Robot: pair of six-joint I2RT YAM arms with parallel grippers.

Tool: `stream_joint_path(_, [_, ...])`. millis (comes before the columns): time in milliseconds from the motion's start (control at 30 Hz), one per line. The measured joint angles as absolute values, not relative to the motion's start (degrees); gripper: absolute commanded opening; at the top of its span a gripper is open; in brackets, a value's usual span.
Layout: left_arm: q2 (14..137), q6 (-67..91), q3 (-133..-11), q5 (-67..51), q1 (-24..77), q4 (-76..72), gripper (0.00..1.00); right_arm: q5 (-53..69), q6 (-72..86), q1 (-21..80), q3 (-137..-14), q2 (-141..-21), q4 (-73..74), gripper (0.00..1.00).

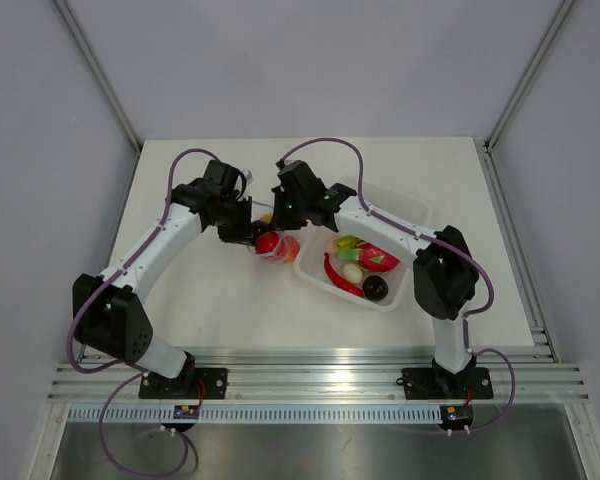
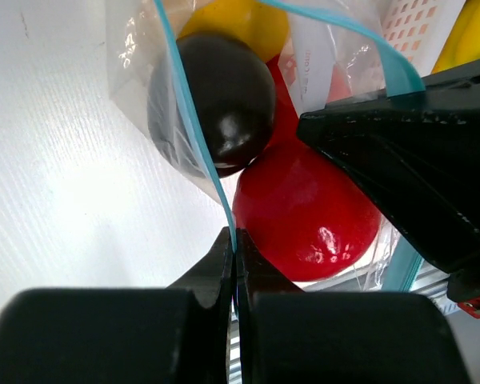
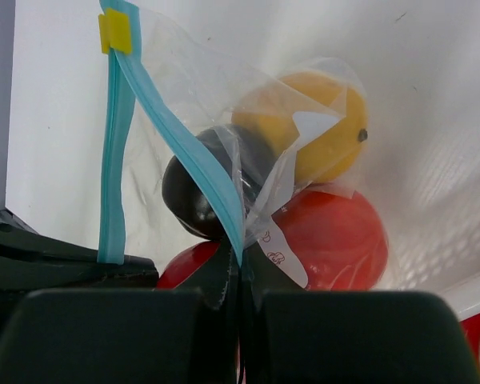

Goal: Place the food in the zip-top bag and seal the zipper
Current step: Adjust the zipper food storage bag at the center of the board.

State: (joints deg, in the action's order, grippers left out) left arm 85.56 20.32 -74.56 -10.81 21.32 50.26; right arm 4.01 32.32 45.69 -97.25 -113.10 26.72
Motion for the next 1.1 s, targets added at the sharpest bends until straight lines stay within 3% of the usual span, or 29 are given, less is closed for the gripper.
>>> stream_joint_path(233, [85.8, 20.4, -74.6, -10.5, 21.3, 50.2, 0.00, 4.6, 33.1, 45.7, -92.6, -111.6, 25.2, 0.00])
stream_joint_path(733, [93.1, 22.1, -78.1, -8.8, 21.4, 50.5, 0.00, 3.6, 33.8, 45.7, -94.8, -112.3, 28.1, 0.04])
stream_joint_path(767, [93.0, 22.2, -78.1, -8.8, 21.4, 50.7, 0.00, 3.5, 34.0, 45.7, -94.2, -112.1, 27.7, 0.07])
stream_joint_path(800, [92.6, 22.4, -78.1, -8.8, 21.4, 50.6, 0.00, 3.6, 34.2, 45.7, -93.6, -111.9, 27.7, 0.18])
stream_joint_path(833, [92.1, 22.5, -78.1, -8.9, 21.5, 50.5, 0.00, 3.7, 34.6, 45.8, -93.3, -111.8, 27.8, 0.40])
stream_joint_path(867, [91.6, 22.6, -78.1, -9.0, 21.5, 50.4, 0.00, 3.8, 35.1, 45.8, -93.1, -111.7, 27.8, 0.53])
stream_joint_path(967, [90.2, 22.7, -78.3, -9.2, 21.5, 50.5, 0.00, 4.2, 35.3, 45.8, -92.5, -110.7, 27.7, 0.60])
stream_joint_path(1100, [89.5, 22.7, -78.7, -9.4, 21.6, 50.0, 0.00, 4.7, 36.1, 46.2, -90.6, -107.3, 27.5, 0.58])
